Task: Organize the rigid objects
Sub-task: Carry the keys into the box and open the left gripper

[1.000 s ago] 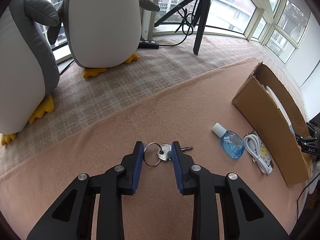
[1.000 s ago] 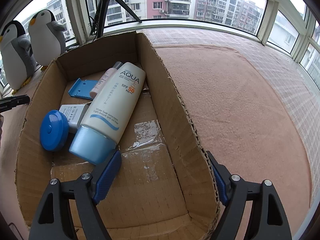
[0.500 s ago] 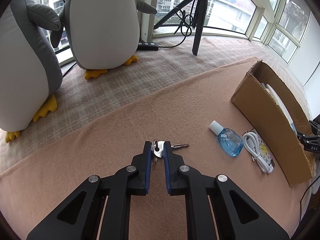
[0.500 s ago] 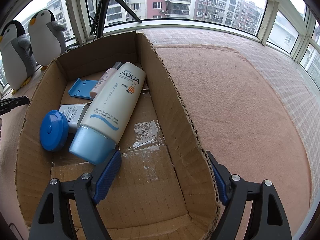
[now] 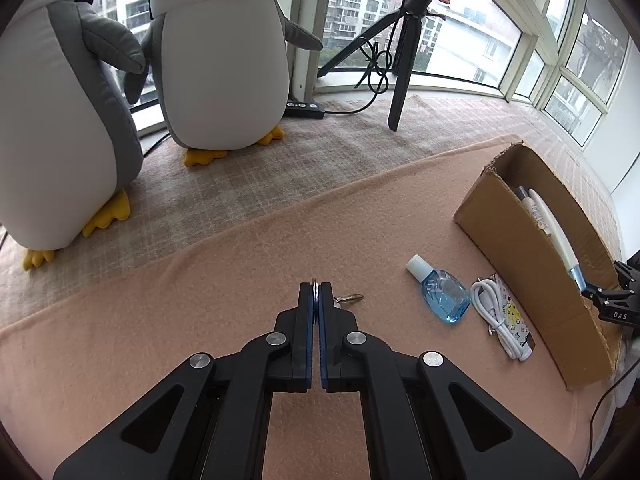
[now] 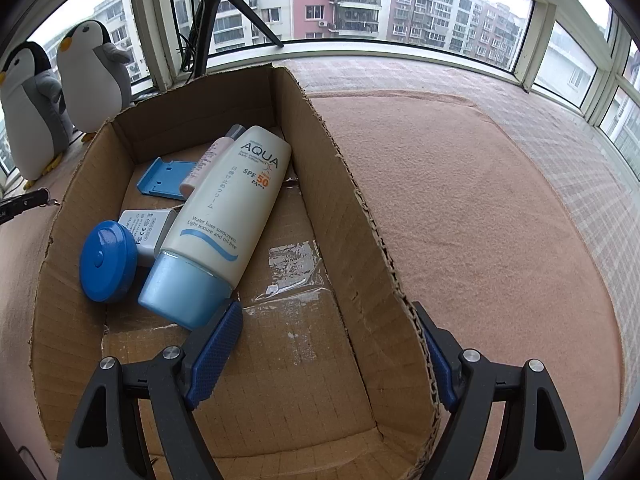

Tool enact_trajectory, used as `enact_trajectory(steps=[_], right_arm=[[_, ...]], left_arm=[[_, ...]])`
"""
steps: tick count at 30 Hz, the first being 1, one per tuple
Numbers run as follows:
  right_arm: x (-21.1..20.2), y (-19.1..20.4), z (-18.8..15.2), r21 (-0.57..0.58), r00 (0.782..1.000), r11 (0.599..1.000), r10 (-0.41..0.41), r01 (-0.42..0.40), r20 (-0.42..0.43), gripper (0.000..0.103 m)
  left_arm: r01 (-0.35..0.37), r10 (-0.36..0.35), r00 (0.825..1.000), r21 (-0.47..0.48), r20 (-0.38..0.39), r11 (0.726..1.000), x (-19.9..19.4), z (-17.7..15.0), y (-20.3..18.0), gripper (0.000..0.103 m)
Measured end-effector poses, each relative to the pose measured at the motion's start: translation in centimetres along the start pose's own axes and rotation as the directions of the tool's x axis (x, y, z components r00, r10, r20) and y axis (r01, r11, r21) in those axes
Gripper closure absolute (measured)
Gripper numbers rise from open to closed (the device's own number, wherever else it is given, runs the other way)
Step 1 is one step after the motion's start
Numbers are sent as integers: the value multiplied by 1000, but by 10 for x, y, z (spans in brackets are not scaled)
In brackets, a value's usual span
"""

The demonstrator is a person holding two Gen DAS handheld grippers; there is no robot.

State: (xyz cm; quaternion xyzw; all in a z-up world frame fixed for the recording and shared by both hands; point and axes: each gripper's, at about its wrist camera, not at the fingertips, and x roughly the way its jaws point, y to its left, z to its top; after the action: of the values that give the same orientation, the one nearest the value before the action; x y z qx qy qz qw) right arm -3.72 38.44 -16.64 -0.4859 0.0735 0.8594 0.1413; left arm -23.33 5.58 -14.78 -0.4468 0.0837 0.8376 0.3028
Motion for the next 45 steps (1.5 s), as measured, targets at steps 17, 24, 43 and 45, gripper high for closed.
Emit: enact_trajectory(steps=[17,24,43,45], right_arm=[[3,-1,1,3,1000,1000,18,-18,20,25],[4,-2,1,5,999,1000,29,-30,26,25],[5,-1,0,8,999,999,40,-40,32,25],[5,0,-1,6,999,999,39,-39,32,25]], left_arm=[[75,-85,986,76,140,994,-60,48,-80,102],[155,-168,975,99,146,983,-52,57,-140,102],[148,-157,984,103,81,984,-19,65,-213,102],[168,-174,983,98,61,981,-18,65,-213,101]])
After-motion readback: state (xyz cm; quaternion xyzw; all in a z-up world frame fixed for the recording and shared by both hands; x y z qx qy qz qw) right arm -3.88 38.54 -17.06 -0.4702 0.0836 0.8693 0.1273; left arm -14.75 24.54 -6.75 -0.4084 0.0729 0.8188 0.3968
